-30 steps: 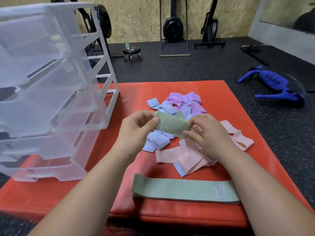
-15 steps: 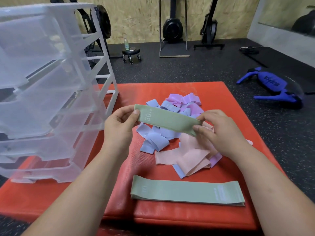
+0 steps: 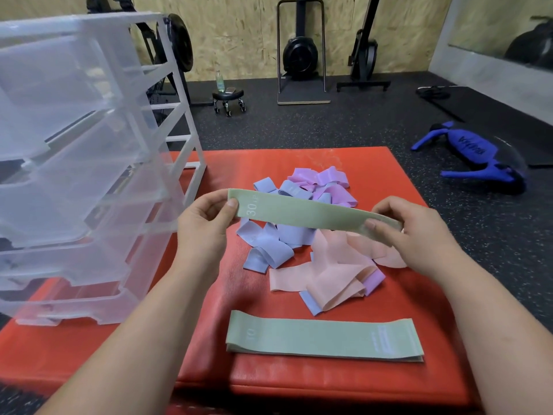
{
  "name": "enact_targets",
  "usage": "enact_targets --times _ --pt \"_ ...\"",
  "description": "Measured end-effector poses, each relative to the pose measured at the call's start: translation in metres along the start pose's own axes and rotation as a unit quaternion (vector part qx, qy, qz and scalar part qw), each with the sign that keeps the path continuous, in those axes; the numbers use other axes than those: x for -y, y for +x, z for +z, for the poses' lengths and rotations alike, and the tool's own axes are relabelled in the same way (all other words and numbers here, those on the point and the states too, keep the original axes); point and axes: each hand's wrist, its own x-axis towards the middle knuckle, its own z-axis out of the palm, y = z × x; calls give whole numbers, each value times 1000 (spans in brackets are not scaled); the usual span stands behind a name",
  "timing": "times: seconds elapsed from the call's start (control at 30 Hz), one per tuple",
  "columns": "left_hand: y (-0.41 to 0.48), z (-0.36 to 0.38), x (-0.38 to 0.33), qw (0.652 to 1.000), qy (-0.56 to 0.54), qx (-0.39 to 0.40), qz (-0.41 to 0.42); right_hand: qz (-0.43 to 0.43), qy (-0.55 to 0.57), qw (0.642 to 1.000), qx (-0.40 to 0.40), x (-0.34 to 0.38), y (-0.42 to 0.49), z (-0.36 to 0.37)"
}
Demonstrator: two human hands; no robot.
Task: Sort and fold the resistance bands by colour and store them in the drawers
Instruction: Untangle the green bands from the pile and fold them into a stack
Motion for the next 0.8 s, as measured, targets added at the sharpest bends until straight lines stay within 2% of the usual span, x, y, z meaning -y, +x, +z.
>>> enact_targets --times 0.17,0.27,0.37,0.6,0.8 --pt "3 -5 6 992 115 38 21 62 123 990 5 2 -6 -6" --pt "-2 -8 6 969 222 87 68 94 196 976 -2 3 -13 -9" --pt "-10 -12 2 949 281 118 73 120 248 961 6 1 -24 -12" --pt "-34 -33 -10 942 304 129 57 148 233 961 3 -3 -58 -24" --pt "-60 -53 -23 924 336 182 32 157 195 968 4 4 -88 -27"
